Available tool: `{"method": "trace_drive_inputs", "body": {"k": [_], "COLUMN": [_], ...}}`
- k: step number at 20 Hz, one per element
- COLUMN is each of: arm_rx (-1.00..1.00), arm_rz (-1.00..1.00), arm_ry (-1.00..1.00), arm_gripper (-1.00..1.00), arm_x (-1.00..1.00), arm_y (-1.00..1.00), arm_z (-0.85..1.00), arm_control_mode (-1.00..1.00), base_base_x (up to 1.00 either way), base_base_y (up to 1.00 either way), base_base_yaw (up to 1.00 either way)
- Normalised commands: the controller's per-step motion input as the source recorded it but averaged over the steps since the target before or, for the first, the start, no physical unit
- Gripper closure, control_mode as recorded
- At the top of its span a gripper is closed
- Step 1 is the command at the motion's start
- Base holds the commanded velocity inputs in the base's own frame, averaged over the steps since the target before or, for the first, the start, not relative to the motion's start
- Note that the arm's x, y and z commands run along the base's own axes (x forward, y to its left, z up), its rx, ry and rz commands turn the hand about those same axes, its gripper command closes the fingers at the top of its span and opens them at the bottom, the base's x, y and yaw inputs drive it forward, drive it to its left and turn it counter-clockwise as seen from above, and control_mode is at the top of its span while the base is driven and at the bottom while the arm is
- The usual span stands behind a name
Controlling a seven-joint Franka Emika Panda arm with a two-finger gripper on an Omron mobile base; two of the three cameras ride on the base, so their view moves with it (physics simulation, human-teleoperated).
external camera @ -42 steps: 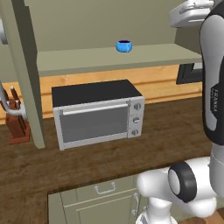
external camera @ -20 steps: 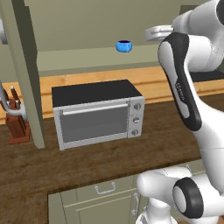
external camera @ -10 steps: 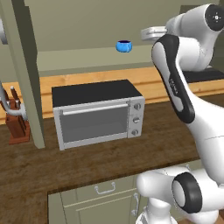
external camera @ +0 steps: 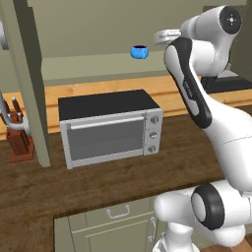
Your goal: Gather all objects into one cabinet and sort the glasses and bowls to opposite sides.
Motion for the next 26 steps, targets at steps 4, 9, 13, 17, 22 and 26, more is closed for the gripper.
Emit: {"method": "trace_drive_inputs", "body": {"k": [4, 9, 13, 17, 22, 26], "arm_rx": [0.0, 0.0, 0.0, 0.0, 0.0, 0.0], "arm_rz": [0.0, 0.0, 0.0, 0.0, 0.0, 0.0], "arm_ry": [0.0, 0.0, 0.0, 0.0, 0.0, 0.0], "arm_gripper": [-1.0, -1.0, -1.0, -1.0, -1.0, -1.0], "arm_x": [0.09, 0.0, 0.0, 0.0, 0.0, 0.02], "arm_y": [0.0, 0.0, 0.0, 0.0, 0.0, -0.03], "arm_z": [-0.09, -0.06, -0.3, -0.21, -0.13, -0.06], "arm_control_mode": [-1.0, -1.0, -1.0, -1.0, -1.0, -1.0], "base_base_x": [0.0, 0.0, 0.0, 0.0, 0.0, 0.0], "base_base_y": [0.0, 0.0, 0.0, 0.0, 0.0, 0.0], "base_base_yaw": [0.0, 0.0, 0.0, 0.0, 0.0, 0.0]}}
